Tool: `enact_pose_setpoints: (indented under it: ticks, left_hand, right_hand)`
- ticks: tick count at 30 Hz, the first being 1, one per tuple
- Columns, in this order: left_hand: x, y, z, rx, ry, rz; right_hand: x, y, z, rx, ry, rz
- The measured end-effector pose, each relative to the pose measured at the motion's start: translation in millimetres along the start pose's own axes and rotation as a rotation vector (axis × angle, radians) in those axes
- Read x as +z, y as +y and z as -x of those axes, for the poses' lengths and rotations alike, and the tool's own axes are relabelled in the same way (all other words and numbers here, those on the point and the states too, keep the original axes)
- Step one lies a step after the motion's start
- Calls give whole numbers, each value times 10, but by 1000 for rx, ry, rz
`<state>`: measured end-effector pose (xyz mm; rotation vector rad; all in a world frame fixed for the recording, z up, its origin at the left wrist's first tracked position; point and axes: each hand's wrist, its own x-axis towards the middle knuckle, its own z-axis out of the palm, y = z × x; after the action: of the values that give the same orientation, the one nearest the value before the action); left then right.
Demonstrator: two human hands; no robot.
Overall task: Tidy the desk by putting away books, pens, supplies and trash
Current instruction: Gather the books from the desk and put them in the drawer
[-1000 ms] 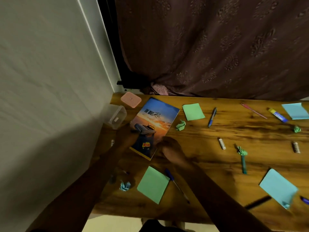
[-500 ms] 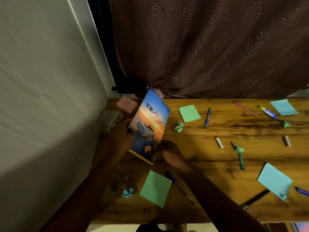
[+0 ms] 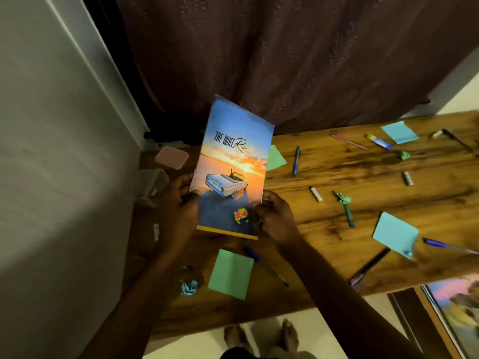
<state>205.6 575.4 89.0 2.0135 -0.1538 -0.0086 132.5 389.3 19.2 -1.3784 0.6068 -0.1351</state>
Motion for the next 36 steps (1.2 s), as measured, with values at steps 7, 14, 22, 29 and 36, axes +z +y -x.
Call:
enact_pose_setpoints:
  ticks: [7,14,22,29,36]
  left_hand:
    - [635,172,358,-31,-163,156]
    - [1388,481,1117,-44,-318,195]
    - [2370,879,2315,-65,-389,240]
    - [3027,1217,3178,-62,-472,294]
    - [3574,1471,3506,-48,-569,274]
  right_hand:
    - [-977,-80,486,-84,139,-56]
    - [-2193,30,1204,-112,305,-64]
    - [-3610,154,2095,-172,330,-56]
    - [-4618,252,2645,-130,361,-9]
    - [-5348,256,2780,-126,416,74]
